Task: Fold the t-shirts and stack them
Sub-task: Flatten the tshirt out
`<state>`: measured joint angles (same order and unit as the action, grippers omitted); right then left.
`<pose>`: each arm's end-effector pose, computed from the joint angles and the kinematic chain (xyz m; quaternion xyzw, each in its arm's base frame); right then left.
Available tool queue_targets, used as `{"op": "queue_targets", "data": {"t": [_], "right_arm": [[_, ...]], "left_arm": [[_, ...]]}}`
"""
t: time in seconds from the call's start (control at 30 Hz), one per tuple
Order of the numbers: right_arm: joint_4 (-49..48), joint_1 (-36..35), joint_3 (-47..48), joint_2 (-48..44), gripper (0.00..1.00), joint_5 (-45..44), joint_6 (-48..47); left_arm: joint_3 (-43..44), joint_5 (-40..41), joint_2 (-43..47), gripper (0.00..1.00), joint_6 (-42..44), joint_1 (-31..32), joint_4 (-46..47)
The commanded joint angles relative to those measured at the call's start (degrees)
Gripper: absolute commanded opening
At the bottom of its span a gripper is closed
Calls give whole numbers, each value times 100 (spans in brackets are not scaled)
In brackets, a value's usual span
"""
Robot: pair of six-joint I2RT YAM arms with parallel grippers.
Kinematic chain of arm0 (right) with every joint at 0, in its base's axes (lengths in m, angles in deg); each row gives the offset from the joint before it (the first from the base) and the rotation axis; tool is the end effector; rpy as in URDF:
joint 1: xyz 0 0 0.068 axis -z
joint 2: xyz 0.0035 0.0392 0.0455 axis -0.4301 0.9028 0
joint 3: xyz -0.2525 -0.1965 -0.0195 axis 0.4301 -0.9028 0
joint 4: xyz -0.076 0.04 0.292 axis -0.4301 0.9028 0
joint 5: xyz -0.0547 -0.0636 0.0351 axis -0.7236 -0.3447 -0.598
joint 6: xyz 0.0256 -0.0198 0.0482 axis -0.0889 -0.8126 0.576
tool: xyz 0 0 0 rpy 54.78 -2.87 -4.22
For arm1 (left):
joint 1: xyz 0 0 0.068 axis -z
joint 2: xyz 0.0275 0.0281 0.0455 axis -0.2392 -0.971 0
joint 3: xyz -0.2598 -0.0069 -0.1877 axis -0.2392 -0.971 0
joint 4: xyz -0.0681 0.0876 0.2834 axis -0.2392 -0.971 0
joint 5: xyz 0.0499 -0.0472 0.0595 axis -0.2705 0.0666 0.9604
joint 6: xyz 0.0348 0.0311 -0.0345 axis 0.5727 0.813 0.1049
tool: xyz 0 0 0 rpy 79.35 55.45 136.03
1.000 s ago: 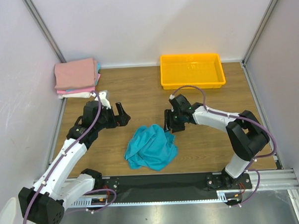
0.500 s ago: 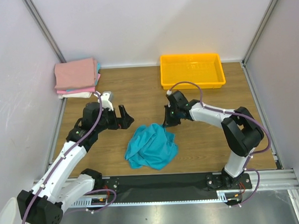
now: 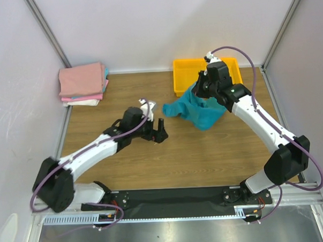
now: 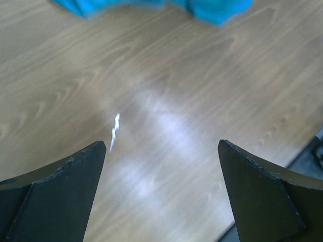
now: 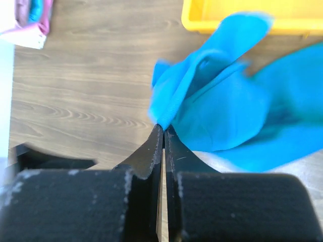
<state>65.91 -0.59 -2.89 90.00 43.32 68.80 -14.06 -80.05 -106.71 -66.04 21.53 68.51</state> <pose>0.3530 0.1721 0.4012 -0.0027 0.8749 0.2048 0.4388 0.2337 -0.1768 0.2698 0.1896 0.8671 -0.2834 0.3630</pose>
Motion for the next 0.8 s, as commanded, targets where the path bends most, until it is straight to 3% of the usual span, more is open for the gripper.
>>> {"op": "queue_targets", "data": {"t": [0.0, 0.17, 0.33, 0.53, 0.77], "right_arm": [[222, -39, 305, -179, 0, -138, -210], [275, -39, 297, -180, 0, -129, -253], [240, 66, 69, -284, 0, -173, -149], [125, 259, -142, -382, 0, -6, 45], [134, 585, -151, -338, 0, 20, 45]], "left_arm": [[601, 258, -658, 100, 196, 249, 921], [1568, 601, -1854, 100, 372, 409, 1422], [2385, 1611, -2863, 100, -330, 409, 1415], [3404, 1726, -3981, 100, -1042, 418, 1116], [3520, 1796, -4509, 96, -876, 409, 1433]]}}
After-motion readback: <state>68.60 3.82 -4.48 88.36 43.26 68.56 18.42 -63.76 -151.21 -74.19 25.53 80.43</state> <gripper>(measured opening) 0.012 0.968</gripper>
